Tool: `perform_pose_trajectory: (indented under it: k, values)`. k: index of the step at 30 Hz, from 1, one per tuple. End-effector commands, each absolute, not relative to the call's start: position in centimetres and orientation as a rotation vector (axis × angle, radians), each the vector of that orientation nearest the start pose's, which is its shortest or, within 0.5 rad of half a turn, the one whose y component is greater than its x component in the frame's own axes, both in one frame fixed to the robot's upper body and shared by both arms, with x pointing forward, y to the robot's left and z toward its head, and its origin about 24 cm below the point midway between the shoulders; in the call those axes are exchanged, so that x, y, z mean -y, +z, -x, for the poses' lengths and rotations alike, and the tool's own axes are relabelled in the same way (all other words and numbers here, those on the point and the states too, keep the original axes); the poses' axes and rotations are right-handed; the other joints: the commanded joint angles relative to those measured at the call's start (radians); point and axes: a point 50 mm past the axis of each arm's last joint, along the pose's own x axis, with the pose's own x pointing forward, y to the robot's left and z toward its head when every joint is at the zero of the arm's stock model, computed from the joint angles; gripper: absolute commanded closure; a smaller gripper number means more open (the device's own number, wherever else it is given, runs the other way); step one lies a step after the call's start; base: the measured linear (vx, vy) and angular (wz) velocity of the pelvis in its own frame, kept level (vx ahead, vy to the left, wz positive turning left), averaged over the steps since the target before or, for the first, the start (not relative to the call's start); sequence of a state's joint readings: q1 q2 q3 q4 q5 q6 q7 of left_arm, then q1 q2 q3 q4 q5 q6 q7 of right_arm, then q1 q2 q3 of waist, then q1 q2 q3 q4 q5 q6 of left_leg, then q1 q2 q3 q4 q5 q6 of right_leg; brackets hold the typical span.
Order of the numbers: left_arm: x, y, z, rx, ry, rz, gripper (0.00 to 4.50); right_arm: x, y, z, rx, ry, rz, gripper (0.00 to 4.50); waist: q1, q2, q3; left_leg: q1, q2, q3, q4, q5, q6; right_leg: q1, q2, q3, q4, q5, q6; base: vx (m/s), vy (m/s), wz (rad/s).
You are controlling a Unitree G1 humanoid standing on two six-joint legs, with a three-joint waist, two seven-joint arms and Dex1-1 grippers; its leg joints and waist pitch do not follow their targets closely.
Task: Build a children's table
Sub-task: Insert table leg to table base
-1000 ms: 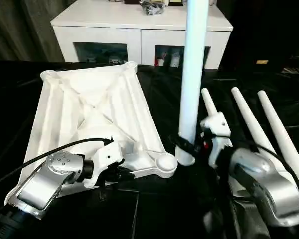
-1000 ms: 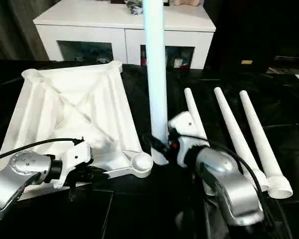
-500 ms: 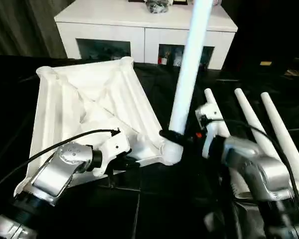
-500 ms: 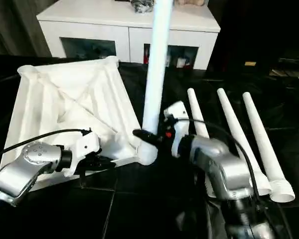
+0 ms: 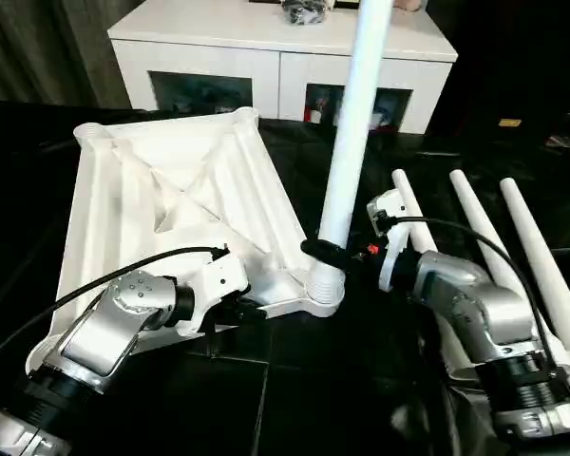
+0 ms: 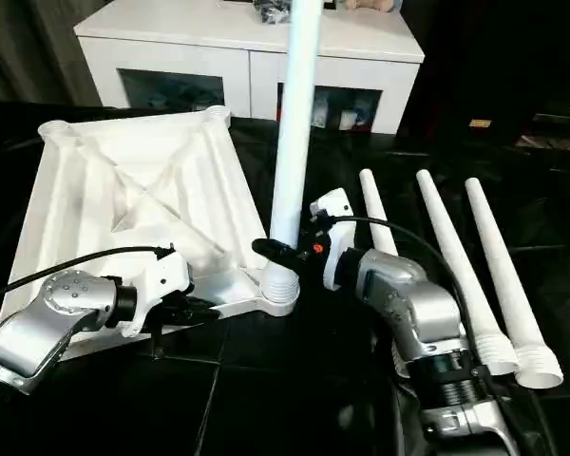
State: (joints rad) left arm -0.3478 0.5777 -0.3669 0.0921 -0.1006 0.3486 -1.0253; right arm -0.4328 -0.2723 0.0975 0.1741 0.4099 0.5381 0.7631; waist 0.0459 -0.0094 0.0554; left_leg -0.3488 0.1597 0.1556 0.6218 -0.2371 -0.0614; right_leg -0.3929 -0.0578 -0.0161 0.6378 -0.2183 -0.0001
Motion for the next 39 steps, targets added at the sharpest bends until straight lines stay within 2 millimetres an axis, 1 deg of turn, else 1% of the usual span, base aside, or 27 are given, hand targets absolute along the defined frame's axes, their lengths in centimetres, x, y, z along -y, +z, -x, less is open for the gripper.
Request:
perform_pose_trajectory:
  k: [1,3,4,5,6,7,8,9,10,11,12,14,15,16,18,20,22,25,26,27,31,33,34,35,37,38,39]
  values:
    - [-15.2,6.0,-27.4,-0.457,-1.202,-0.45,4.5,12.6,6.5,-30.4,-0.345,0.887,-0.193,2.65,0.001,0.0,-0.057,0.0,0.057,-0.009,-0.084,-0.047,0.021,0.049,-0.076,0.04,-0.065,-0.017,-0.277,0.0,0.0,0.0]
    - [-15.2,6.1,-27.6,-0.448,-1.189,-0.446,4.5,12.9,5.9,-30.0,-0.332,0.853,-0.213,2.65,0.004,0.0,-0.057,0.0,0.057,-0.007,-0.084,-0.05,0.017,0.048,-0.077,0.042,-0.066,-0.021,-0.272,0.0,0.0,0.0]
    - [-15.2,6.1,-27.6,-0.447,-1.187,-0.443,4.5,13.0,5.7,-29.8,-0.323,0.834,-0.218,2.65,0.005,0.007,-0.057,0.0,0.058,-0.008,-0.084,-0.051,0.015,0.048,-0.078,0.041,-0.065,-0.02,-0.271,0.0,0.0,0.0]
    - [-15.2,6.1,-27.6,-0.447,-1.187,-0.442,4.5,13.0,5.6,-29.8,-0.32,0.827,-0.218,2.65,0.004,0.003,-0.058,0.001,0.058,-0.008,-0.085,-0.057,0.01,0.048,-0.076,0.041,-0.065,-0.017,-0.267,0.0,0.0,0.0]
    - [-15.2,6.2,-27.6,-0.441,-1.181,-0.439,4.5,13.2,5.4,-29.7,-0.309,0.806,-0.21,2.65,0.004,0.004,-0.058,0.001,0.058,-0.008,-0.086,-0.059,0.009,0.047,-0.075,0.04,-0.066,-0.019,-0.268,0.0,0.0,0.0]
    - [-15.3,6.2,-27.7,-0.437,-1.175,-0.435,4.5,13.5,4.9,-29.5,-0.296,0.775,-0.19,2.65,0.006,0.013,-0.057,0.002,0.059,-0.008,-0.086,-0.068,0.004,0.044,-0.077,0.04,-0.066,-0.027,-0.266,0.0,0.0,0.0]
    - [-15.3,6.2,-27.7,-0.436,-1.174,-0.434,4.5,13.6,4.8,-29.4,-0.293,0.764,-0.183,2.65,0.006,0.016,-0.057,0.003,0.059,-0.007,-0.086,-0.077,0.001,0.042,-0.076,0.04,-0.069,-0.03,-0.265,0.0,0.0,0.0]
    - [-15.3,6.2,-27.7,-0.434,-1.169,-0.433,4.5,13.8,4.4,-29.2,-0.285,0.749,-0.185,2.65,0.004,0.009,-0.056,0.002,0.058,-0.007,-0.088,-0.091,-0.004,0.045,-0.074,0.04,-0.07,-0.04,-0.263,0.0,0.0,0.0]
    - [-15.3,6.2,-27.7,-0.434,-1.169,-0.433,4.5,13.8,4.4,-29.2,-0.285,0.749,-0.186,2.65,0.005,0.009,-0.057,0.002,0.059,-0.007,-0.089,-0.093,-0.004,0.045,-0.075,0.041,-0.07,-0.042,-0.262,0.0,0.0,0.0]
    - [-15.4,6.2,-27.7,-0.435,-1.165,-0.433,4.5,14.0,4.1,-28.7,-0.27,0.732,-0.192,2.66,0.006,0.016,-0.056,0.002,0.059,-0.008,-0.09,-0.107,-0.009,0.044,-0.075,0.041,-0.072,-0.055,-0.26,0.0,0.0,0.0]
    - [-15.4,6.2,-27.7,-0.435,-1.164,-0.433,4.5,14.0,4.0,-28.5,-0.262,0.726,-0.192,2.66,0.006,0.015,-0.055,0.002,0.059,-0.007,-0.09,-0.112,-0.01,0.043,-0.074,0.041,-0.073,-0.058,-0.258,0.0,0.0,0.0]
    - [-15.5,6.2,-27.7,-0.434,-1.159,-0.431,4.5,14.2,3.8,-28.1,-0.242,0.716,-0.177,2.66,0.008,0.021,-0.057,0.003,0.059,-0.009,-0.09,-0.109,-0.012,0.043,-0.073,0.041,-0.071,-0.037,-0.255,0.0,0.0,0.0]
    - [-15.5,6.2,-27.8,-0.425,-1.147,-0.437,4.5,14.2,3.7,-27.7,-0.23,0.718,-0.155,2.66,0.008,0.017,-0.058,0.001,0.059,-0.009,-0.09,-0.098,-0.007,0.045,-0.072,0.041,-0.069,-0.011,-0.256,0.0,0.0,0.0]
    - [-15.5,6.3,-27.9,-0.421,-1.143,-0.439,4.5,14.2,3.6,-27.6,-0.225,0.718,-0.145,2.66,0.009,0.02,-0.059,0.0,0.058,-0.009,-0.09,-0.093,-0.006,0.046,-0.072,0.041,-0.068,-0.001,-0.256,0.0,0.0,0.0]
    - [-15.6,6.3,-28.0,-0.417,-1.135,-0.441,4.5,14.3,3.5,-27.1,-0.209,0.712,-0.111,2.66,0.01,0.018,-0.056,0.001,0.059,-0.008,-0.092,-0.111,-0.003,0.045,-0.072,0.041,-0.072,-0.02,-0.253,0.0,0.0,0.0]
    - [-15.6,6.3,-28.0,-0.417,-1.134,-0.442,4.5,14.3,3.4,-27.0,-0.206,0.708,-0.105,2.66,0.008,0.019,-0.053,0.001,0.059,-0.009,-0.095,-0.151,-0.009,0.042,-0.072,0.042,-0.077,-0.085,-0.246,0.0,0.0,0.0]
    - [-15.6,6.3,-28.0,-0.415,-1.132,-0.44,4.5,14.4,3.3,-26.8,-0.195,0.692,-0.104,2.66,0.009,0.02,-0.053,0.002,0.06,-0.01,-0.096,-0.161,-0.01,0.042,-0.073,0.043,-0.079,-0.104,-0.243,0.0,0.0,0.0]
    - [-15.5,6.3,-28.2,-0.408,-1.122,-0.439,4.5,14.4,3.1,-26.0,-0.174,0.662,-0.122,2.66,0.01,0.021,-0.055,0.001,0.061,-0.01,-0.097,-0.151,-0.008,0.042,-0.073,0.042,-0.078,-0.074,-0.237,0.0,0.0,0.0]
    - [-15.5,6.4,-28.2,-0.405,-1.121,-0.437,4.5,14.3,2.9,-25.7,-0.179,0.66,-0.129,2.66,0.01,0.023,-0.054,-0.001,0.061,-0.01,-0.097,-0.149,-0.007,0.041,-0.073,0.043,-0.078,-0.07,-0.236,0.0,0.0,0.0]
    - [-15.5,6.4,-28.2,-0.404,-1.122,-0.436,4.5,14.2,2.7,-25.6,-0.185,0.661,-0.131,2.66,0.01,0.022,-0.054,0.0,0.061,-0.01,-0.098,-0.157,-0.007,0.041,-0.073,0.043,-0.079,-0.077,-0.236,0.0,0.0,0.0]
    - [-15.4,6.5,-28.3,-0.398,-1.123,-0.435,4.5,13.9,2.1,-25.5,-0.244,0.679,-0.121,2.66,0.006,0.022,-0.05,0.002,0.062,-0.011,-0.103,-0.205,-0.012,0.037,-0.073,0.044,-0.087,-0.158,-0.227,0.0,0.0,0.0]
    - [-15.4,6.5,-28.3,-0.396,-1.125,-0.434,4.5,13.8,2.0,-25.5,-0.263,0.694,-0.107,2.66,0.006,0.023,-0.05,0.002,0.062,-0.012,-0.104,-0.209,-0.015,0.037,-0.074,0.045,-0.088,-0.17,-0.222,0.0,0.0,0.0]
    - [-15.4,6.5,-28.4,-0.395,-1.125,-0.434,4.5,13.7,2.0,-25.6,-0.27,0.701,-0.098,2.66,0.004,0.018,-0.05,0.001,0.062,-0.012,-0.104,-0.207,-0.014,0.037,-0.073,0.044,-0.088,-0.169,-0.22,0.0,0.0,0.0]
    - [-15.3,6.6,-28.4,-0.395,-1.125,-0.434,4.5,13.7,2.0,-25.6,-0.272,0.705,-0.096,2.66,0.004,0.021,-0.05,0.001,0.062,-0.011,-0.103,-0.199,-0.014,0.036,-0.074,0.045,-0.088,-0.163,-0.219,0.0,0.0,0.0]
    - [-15.3,6.6,-28.4,-0.393,-1.127,-0.433,4.5,13.5,2.1,-25.9,-0.284,0.726,-0.074,2.66,0.003,0.013,-0.05,-0.001,0.061,-0.01,-0.103,-0.19,-0.01,0.037,-0.074,0.045,-0.088,-0.159,-0.218,0.0,0.0,0.0]
    - [-15.3,6.6,-28.4,-0.393,-1.128,-0.432,4.5,13.3,2.2,-26.1,-0.289,0.738,-0.059,2.66,0.004,0.017,-0.049,0.0,0.061,-0.011,-0.103,-0.192,-0.01,0.036,-0.074,0.045,-0.088,-0.169,-0.217,0.0,0.0,0.0]
    - [-15.3,6.6,-28.3,-0.392,-1.128,-0.432,4.5,13.2,2.2,-26.2,-0.301,0.754,-0.043,2.66,0.003,0.017,-0.048,0.0,0.061,-0.011,-0.104,-0.196,-0.011,0.036,-0.074,0.045,-0.089,-0.177,-0.215,0.0,0.0,0.0]
